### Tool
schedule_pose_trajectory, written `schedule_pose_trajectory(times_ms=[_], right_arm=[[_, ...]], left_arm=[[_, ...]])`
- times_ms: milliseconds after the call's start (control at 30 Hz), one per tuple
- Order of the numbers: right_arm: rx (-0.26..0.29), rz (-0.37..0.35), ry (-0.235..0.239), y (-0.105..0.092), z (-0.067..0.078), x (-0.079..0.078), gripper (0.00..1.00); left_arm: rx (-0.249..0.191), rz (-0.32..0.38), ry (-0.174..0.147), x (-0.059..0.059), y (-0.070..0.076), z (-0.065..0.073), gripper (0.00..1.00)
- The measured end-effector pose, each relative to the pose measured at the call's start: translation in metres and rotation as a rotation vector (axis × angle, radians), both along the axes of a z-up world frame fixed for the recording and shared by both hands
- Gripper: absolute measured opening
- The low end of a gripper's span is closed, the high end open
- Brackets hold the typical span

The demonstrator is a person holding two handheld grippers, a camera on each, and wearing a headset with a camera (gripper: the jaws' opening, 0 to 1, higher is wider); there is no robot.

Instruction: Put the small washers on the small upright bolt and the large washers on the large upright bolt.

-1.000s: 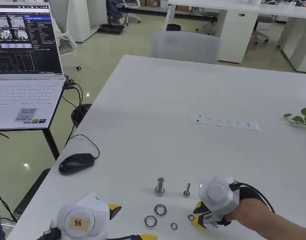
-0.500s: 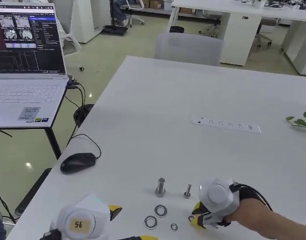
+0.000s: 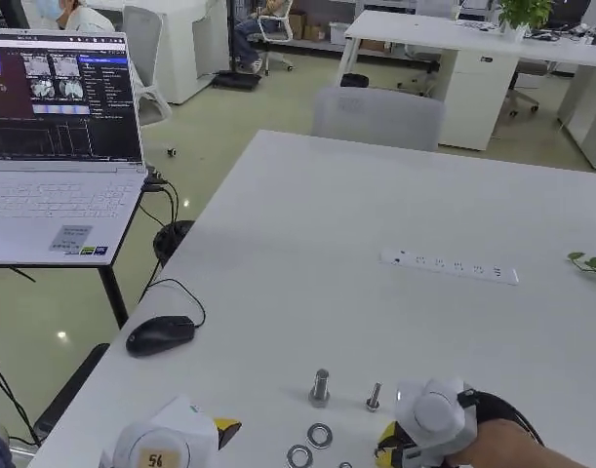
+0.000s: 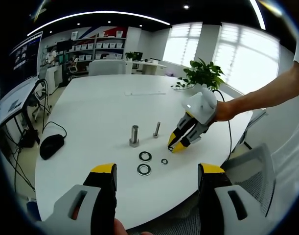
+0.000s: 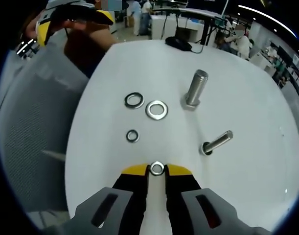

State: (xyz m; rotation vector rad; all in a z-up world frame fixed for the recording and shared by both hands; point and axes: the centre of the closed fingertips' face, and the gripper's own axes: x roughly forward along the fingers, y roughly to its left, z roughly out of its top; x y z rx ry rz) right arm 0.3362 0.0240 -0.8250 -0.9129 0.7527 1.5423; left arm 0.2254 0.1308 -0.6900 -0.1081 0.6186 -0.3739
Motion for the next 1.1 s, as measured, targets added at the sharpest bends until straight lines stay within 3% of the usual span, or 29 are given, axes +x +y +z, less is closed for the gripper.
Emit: schedule_pose_trajectory(times_ms=[167,600,833,967,1100], right_arm=[[-0.023,0.01,-0.016,-0.0053,-0.0003,0.0012,0.19],[-0.033,0.031,-0.028,-0.0043,-0.0002,-0.0021,0.16],[-0.034,-0.011,-0.032,-0.0034,-0.0003,-0.0013,0.14],[-0.018,-0.093,-0.014,-0.0042,0.0002,-0.0003,0.14],[-0.02,-0.112,-0.026,-0.0068,0.0003,0.0027,0.13]], left_arm=[[0.007,0.006,0.001,-0.0038,0.0032,-0.0005,0.67],[-0.001,0.016,-0.002,-0.0095,0.0001,-0.0017,0.67],[0.005,0.02,-0.005,-0.0101,-0.0029,-0.0021,0.66],[0.006,0.02,-0.005,-0.01,-0.004,-0.0027,0.66],[0.01,0.024,-0.005,-0.0095,-0.003,-0.003,0.66]])
